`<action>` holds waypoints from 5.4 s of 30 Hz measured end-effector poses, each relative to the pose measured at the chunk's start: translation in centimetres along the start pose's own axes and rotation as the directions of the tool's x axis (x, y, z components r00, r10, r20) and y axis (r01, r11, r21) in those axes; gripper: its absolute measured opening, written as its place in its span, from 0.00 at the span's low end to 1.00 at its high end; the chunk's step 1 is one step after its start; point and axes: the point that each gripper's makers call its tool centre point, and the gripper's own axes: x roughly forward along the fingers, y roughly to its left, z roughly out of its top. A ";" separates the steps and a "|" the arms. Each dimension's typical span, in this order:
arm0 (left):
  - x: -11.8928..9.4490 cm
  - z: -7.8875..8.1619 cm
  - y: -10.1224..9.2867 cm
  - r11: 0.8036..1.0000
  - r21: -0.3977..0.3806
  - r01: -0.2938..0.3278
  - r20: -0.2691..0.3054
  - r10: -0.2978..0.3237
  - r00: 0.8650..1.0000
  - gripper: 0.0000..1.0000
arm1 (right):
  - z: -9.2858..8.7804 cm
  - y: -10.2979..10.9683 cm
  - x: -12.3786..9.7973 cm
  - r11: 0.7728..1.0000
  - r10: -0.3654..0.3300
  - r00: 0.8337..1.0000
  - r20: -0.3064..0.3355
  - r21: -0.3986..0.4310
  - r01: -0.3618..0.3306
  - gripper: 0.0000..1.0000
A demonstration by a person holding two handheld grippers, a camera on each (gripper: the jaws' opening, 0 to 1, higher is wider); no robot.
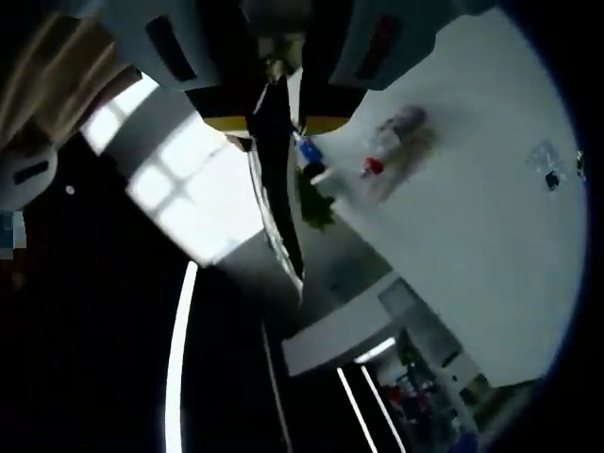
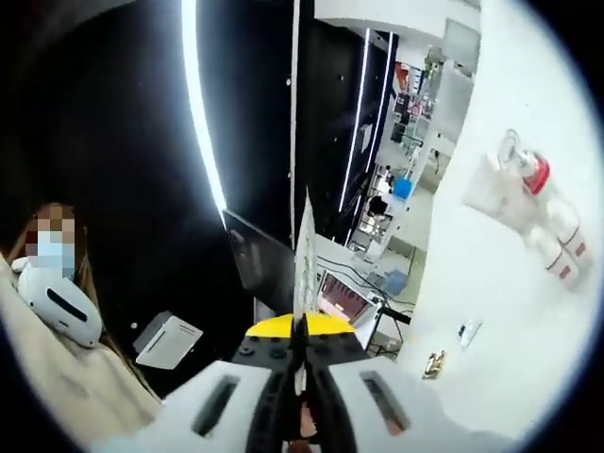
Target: Arrange the skincare products in the storage area until every visible bottle or jar stands upright without overlapping.
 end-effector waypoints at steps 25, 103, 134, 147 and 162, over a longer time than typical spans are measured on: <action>-0.6 -1.5 2.3 0.984 -0.179 -0.011 0.047 0.019 0.999 0.00 | -2.1 -5.5 -1.5 0.965 -0.220 0.968 -0.121 -0.170 0.198 0.22; 0.5 -10.0 22.4 0.842 -0.059 -0.536 -0.293 0.499 0.816 0.00 | 0.7 -12.8 -10.4 0.702 -0.619 0.771 -0.152 -0.547 0.456 1.00; -1.5 -8.9 22.9 0.723 0.492 -0.485 -0.289 0.661 0.692 0.17 | 0.6 -13.0 -10.6 0.703 -0.623 0.766 -0.158 -0.541 0.461 1.00; -1.1 -7.8 22.8 0.677 0.589 -0.441 -0.267 0.678 0.685 0.27 | 0.6 -13.0 -10.5 0.702 -0.623 0.766 -0.157 -0.544 0.459 0.99; -0.9 -7.0 21.8 0.665 0.624 -0.410 -0.256 0.671 0.696 0.45 | 0.5 -12.9 -10.5 0.693 -0.628 0.762 -0.158 -0.559 0.456 1.00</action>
